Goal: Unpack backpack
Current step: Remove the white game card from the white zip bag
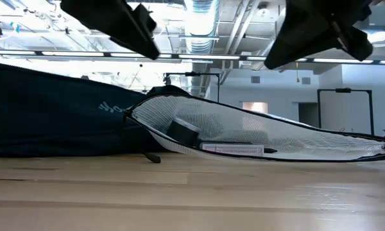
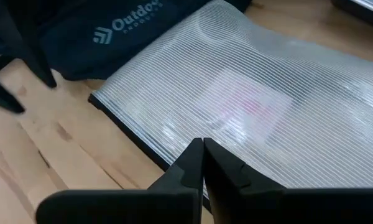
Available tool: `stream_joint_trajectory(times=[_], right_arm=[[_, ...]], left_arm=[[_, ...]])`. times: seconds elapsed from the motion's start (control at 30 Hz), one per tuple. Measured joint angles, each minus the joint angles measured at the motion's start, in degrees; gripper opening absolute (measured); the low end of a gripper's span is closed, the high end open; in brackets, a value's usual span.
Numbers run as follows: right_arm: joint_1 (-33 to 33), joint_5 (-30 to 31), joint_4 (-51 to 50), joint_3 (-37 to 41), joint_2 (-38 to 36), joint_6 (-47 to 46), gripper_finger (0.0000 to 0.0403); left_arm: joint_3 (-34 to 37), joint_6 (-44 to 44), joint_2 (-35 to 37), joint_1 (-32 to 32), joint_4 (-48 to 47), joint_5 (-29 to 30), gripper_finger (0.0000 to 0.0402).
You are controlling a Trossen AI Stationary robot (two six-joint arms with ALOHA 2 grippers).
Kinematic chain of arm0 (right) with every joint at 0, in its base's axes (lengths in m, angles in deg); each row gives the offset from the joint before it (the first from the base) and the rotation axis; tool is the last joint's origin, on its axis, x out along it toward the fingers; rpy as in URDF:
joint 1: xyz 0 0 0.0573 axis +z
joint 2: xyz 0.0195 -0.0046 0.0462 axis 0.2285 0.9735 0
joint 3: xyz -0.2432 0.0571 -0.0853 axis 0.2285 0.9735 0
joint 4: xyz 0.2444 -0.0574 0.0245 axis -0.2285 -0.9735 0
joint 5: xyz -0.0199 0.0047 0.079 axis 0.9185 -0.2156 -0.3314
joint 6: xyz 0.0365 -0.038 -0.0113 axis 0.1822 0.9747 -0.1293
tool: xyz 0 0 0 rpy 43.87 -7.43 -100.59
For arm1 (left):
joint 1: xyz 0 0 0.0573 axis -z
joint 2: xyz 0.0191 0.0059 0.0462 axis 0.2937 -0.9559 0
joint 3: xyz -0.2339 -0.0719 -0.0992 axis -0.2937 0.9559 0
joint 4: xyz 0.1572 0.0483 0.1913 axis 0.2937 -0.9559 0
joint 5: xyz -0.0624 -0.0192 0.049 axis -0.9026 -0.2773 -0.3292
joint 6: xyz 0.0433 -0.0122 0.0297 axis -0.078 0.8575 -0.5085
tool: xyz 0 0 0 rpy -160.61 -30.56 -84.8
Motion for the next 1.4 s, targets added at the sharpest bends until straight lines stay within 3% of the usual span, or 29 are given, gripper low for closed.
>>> stream_joint_trajectory(times=[0.33,0.5,0.7,0.87,1.03,1.17,1.27,1.4], right_arm=[[1.0,0.1,-0.8,0.0,0.0,-0.7,0.0001],[1.0,0.1,-0.8,0.0,0.0,-0.6,0.0001],[1.0,0.2,-0.5,0.0,0.0,-0.4,0.0001],[1.0,-1.7,-0.2,0.0,0.0,-0.3,0.0001],[0.9,-10.5,2.2,0.2,0.0,0.4,0.0001],[2.2,-15.5,17.7,0.2,0.1,17.8,0.0001],[3.0,-16.2,26.8,0.1,0.6,27.7,0.0001],[2.6,-14.7,27.0,0.1,2.5,27.8,0.0001]], left_arm=[[-2.6,-4.3,-7.1,-0.9,0.9,1.4,0.0205],[-2.6,-9.1,-11.1,-0.8,1.8,14.9,0.0222],[-2.6,-12.0,-12.7,-0.8,3.2,23.7,0.0217],[-4.3,-5.6,-12.5,-1.6,4.9,25.0,0.018],[-6.5,-1.6,-12.4,-2.5,5.1,21.7,0.0097],[-7.7,-0.4,-12.4,-3.2,5.1,19.4,0.0024],[-8.5,1.2,-12.4,-3.9,4.9,17.5,0.0006],[-10.0,1.8,-12.4,-4.3,4.7,17.5,0.0002]])
